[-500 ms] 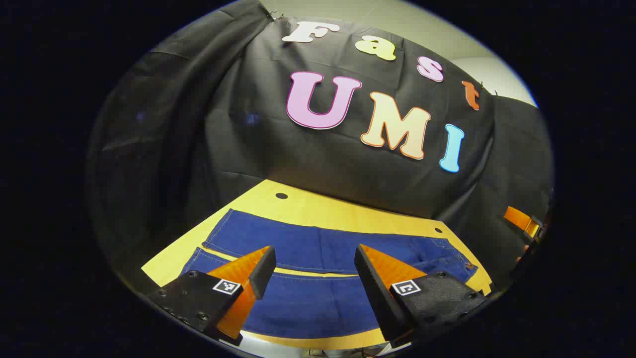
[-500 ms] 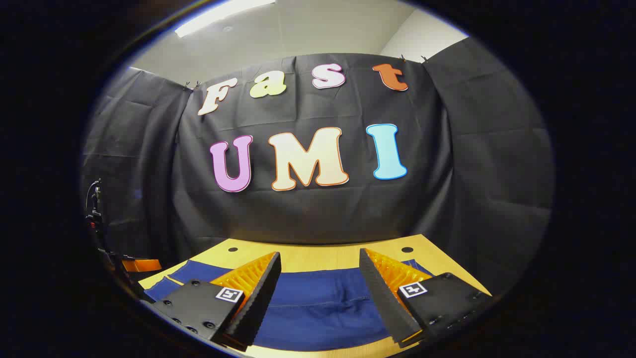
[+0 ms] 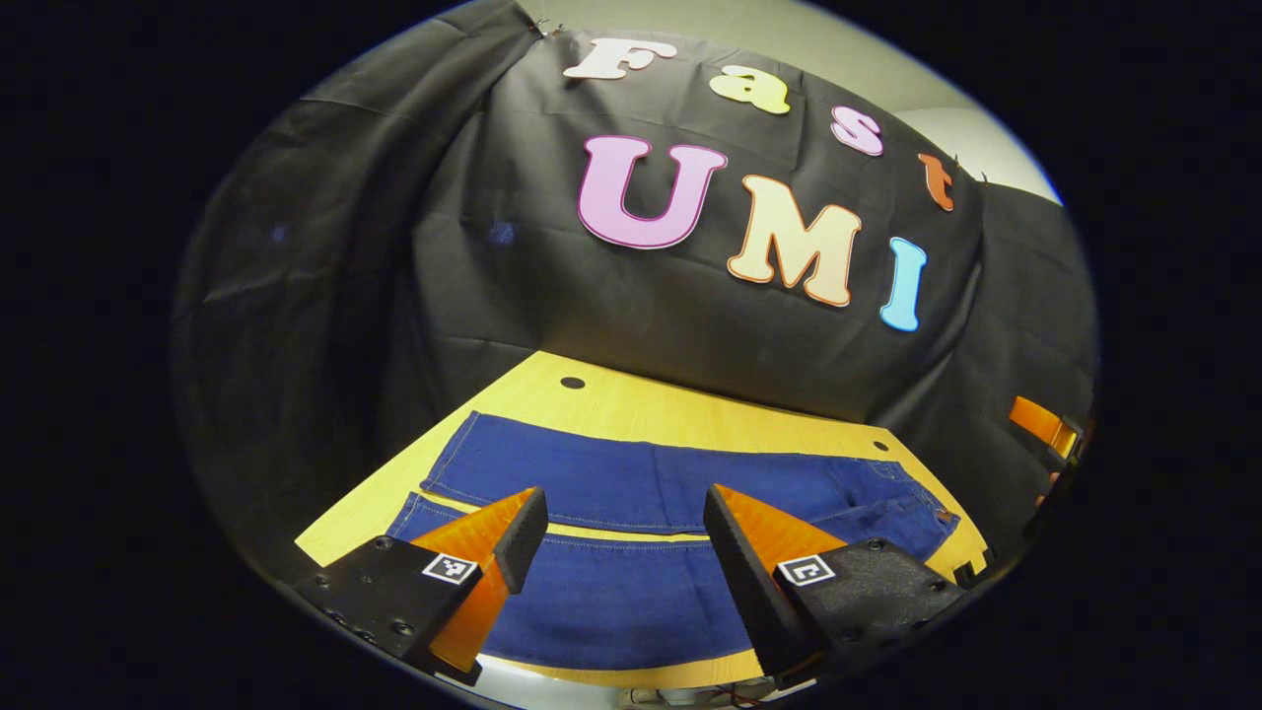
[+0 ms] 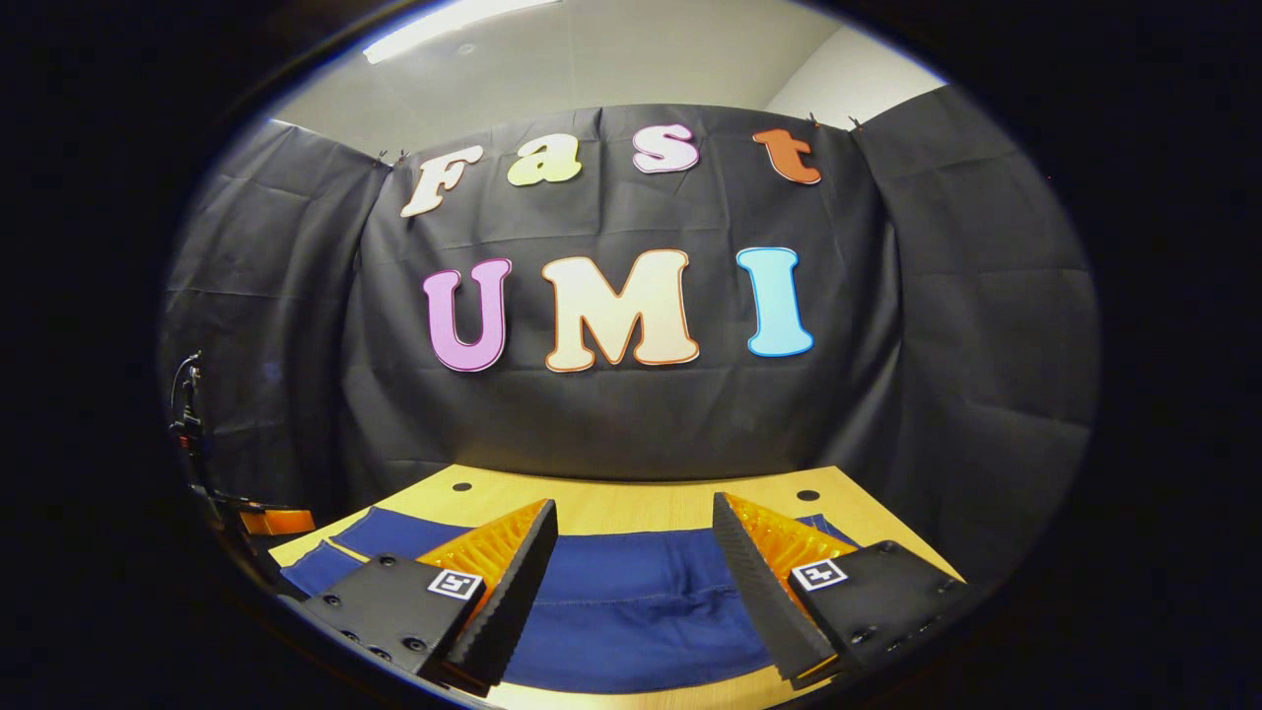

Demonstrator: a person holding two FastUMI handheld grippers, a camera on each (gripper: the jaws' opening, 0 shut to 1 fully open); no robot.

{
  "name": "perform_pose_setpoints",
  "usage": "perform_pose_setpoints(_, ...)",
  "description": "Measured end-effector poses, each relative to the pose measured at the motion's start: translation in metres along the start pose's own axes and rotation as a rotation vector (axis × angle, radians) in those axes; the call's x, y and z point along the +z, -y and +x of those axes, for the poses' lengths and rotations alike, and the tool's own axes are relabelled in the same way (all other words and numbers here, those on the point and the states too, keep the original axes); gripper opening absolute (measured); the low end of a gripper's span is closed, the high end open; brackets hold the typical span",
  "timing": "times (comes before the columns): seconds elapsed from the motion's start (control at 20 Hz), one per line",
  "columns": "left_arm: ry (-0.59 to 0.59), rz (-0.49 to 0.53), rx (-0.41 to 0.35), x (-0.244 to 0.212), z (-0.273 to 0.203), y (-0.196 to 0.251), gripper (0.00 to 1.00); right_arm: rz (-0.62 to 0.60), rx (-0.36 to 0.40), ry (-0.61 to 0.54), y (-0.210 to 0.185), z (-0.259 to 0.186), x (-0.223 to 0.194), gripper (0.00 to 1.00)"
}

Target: Grasp the waist and the cuffs of the jeans and fold them to make the two legs overlap; first hold the waist and fold one-third of the jeans toward the cuffs, then hold the cuffs and fold the remaining one-third in the same direction to finish folding.

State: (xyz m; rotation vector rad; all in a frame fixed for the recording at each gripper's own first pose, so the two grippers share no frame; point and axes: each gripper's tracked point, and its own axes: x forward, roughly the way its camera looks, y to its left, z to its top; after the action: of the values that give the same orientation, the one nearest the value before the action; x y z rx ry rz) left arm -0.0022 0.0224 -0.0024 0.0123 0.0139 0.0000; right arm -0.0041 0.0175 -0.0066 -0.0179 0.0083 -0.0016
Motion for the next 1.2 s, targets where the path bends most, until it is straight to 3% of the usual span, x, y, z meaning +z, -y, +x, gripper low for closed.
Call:
perform_pose_setpoints(0.1, -0.002, 0.008, -0.003, 0.000, 0.001, 0.000, 0.95, 0.015, -0.004, -0.007, 0.000, 0.001, -0.003, 0.98)
perform_pose_setpoints(0.2, 0.002, 0.023, -0.014, 0.003, 0.001, 0.001, 0.95, 0.023, -0.008, -0.004, -0.001, 0.000, -0.002, 0.98)
perform_pose_setpoints(0.25, 0.001, 0.031, -0.017, 0.003, 0.001, 0.001, 0.94, 0.022, -0.011, -0.002, -0.001, -0.001, -0.001, 0.93)
perform_pose_setpoints(0.4, -0.005, 0.049, -0.026, 0.003, 0.004, -0.001, 0.94, 0.007, -0.013, -0.011, 0.000, -0.002, -0.005, 0.98)
perform_pose_setpoints(0.55, -0.021, 0.073, -0.093, 0.002, 0.008, 0.001, 0.92, 0.009, -0.007, -0.020, 0.000, 0.001, -0.007, 0.94)
perform_pose_setpoints(0.75, -0.115, 0.178, -0.129, -0.015, 0.009, -0.024, 0.95, 0.000, 0.007, -0.053, -0.001, 0.004, -0.018, 0.93)
perform_pose_setpoints(0.8, -0.143, 0.198, -0.146, -0.021, 0.006, -0.029, 0.95, -0.007, 0.010, -0.062, -0.002, 0.005, -0.022, 0.98)
perform_pose_setpoints(0.85, -0.174, 0.219, -0.169, -0.030, 0.003, -0.034, 0.95, -0.012, 0.015, -0.070, -0.004, 0.005, -0.023, 0.94)
perform_pose_setpoints(0.95, -0.251, 0.242, -0.204, -0.050, -0.002, -0.044, 0.95, -0.024, 0.026, -0.090, -0.007, 0.004, -0.029, 0.98)
perform_pose_setpoints(1.0, -0.297, 0.252, -0.234, -0.061, -0.007, -0.046, 0.95, -0.032, 0.031, -0.100, -0.008, 0.006, -0.033, 0.94)
perform_pose_setpoints(1.2, -0.479, 0.300, -0.335, -0.109, -0.023, -0.054, 0.95, -0.060, 0.044, -0.133, -0.011, 0.006, -0.041, 0.93)
